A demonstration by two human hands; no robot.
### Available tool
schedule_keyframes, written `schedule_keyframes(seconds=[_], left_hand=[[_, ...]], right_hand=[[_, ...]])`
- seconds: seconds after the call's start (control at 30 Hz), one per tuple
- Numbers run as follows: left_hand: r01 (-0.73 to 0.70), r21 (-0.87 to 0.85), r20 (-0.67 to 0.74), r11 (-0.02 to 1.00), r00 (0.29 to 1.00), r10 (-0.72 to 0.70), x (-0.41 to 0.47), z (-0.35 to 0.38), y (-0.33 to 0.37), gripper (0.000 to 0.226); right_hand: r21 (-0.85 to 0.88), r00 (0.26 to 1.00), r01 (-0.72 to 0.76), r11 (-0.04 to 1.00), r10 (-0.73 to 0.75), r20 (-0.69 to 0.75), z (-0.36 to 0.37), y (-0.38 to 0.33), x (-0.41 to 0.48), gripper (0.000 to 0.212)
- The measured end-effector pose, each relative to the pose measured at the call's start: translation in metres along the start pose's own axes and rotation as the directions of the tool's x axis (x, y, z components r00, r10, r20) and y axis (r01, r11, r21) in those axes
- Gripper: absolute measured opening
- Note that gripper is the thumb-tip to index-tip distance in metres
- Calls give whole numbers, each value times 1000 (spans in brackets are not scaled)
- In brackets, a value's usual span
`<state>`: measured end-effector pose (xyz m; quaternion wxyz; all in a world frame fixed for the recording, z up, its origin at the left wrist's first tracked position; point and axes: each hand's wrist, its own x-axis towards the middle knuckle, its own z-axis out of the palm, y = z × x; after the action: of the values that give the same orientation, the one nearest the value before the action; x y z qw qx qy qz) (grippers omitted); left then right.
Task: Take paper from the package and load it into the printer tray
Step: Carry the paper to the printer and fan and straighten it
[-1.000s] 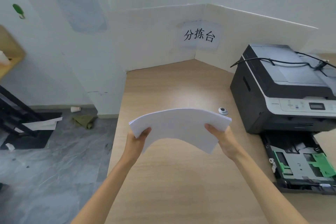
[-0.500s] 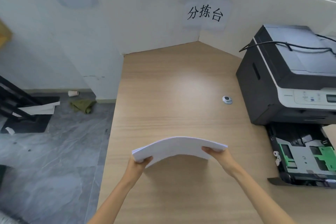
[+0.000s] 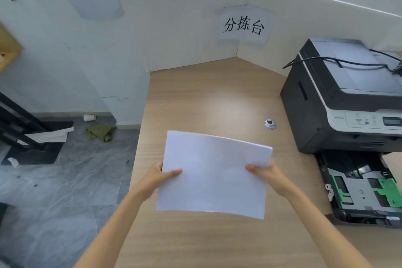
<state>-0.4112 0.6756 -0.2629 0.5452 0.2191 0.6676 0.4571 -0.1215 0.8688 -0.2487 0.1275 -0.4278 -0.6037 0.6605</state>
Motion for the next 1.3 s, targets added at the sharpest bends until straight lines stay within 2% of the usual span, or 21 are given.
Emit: schedule_keyframes(seconds=[0.03, 0.1, 0.2, 0.23, 0.27, 0.4, 0.5, 0.57, 0.67, 0.73, 0.8, 0.93, 1.0, 1.07, 1.17, 1.3], left_hand=[[-1, -71, 60, 998, 998, 5, -5, -9, 11, 44], [-61, -221, 172, 973, 980, 100, -16, -17, 28, 51], [-128, -478, 205, 869, 946, 252, -32, -7, 40, 63], [-143, -511, 205, 848, 937, 281, -39, 1, 40, 65], [-155, -488, 207, 859, 935, 287, -46, 9, 39, 61], [-158, -214, 208, 964, 957, 203, -64, 43, 39, 42], [-190, -192, 91, 963, 973, 210, -75, 57, 44, 26], [-226, -197, -2, 954, 973, 230, -82, 58, 48, 24], [-255, -206, -60, 945, 967, 248, -92, 52, 49, 25], [-266, -232, -52, 936, 964, 261, -98, 45, 50, 23], [-275, -247, -16, 929, 960, 280, -104, 36, 52, 23], [-226, -255, 105, 940, 960, 260, -112, 15, 59, 27], [-192, -232, 180, 953, 955, 236, -114, 7, 62, 29], [-165, -200, 242, 966, 947, 212, -115, 2, 64, 30], [-150, -170, 290, 974, 937, 195, -114, 3, 68, 30], [-138, -160, 200, 977, 965, 169, -112, 17, 69, 28]], right_hand=[[31, 1000, 1, 1000, -1, 10, -3, -6, -2, 22], [129, 1000, 9, 992, -8, -7, -5, -12, -9, 29], [286, 998, 37, 957, -19, -66, -1, -16, -19, 39], [324, 997, 40, 945, -14, -81, 4, -18, -24, 42], [357, 995, 41, 933, -7, -97, 10, -19, -29, 45], [461, 987, 71, 885, 3, -159, 39, -26, -45, 45], [525, 975, 89, 847, 34, -221, 57, -30, -58, 37], [549, 969, 109, 829, 36, -246, 66, -31, -67, 27], [539, 982, 120, 834, -21, -186, 71, -35, -82, 24], [522, 992, 107, 846, -54, -116, 68, -41, -90, 30], [526, 995, 94, 845, -62, -78, 58, -50, -95, 37], [508, 999, 32, 861, -26, -19, 26, -71, -107, 33], [414, 999, -37, 909, 17, 51, 18, -80, -112, 37], [219, 996, -24, 975, 5, 86, 20, -85, -116, 31], [42, 999, 47, 998, -46, -19, 27, -81, -120, 22], [63, 989, 63, 996, -54, -139, 31, -67, -124, 19]])
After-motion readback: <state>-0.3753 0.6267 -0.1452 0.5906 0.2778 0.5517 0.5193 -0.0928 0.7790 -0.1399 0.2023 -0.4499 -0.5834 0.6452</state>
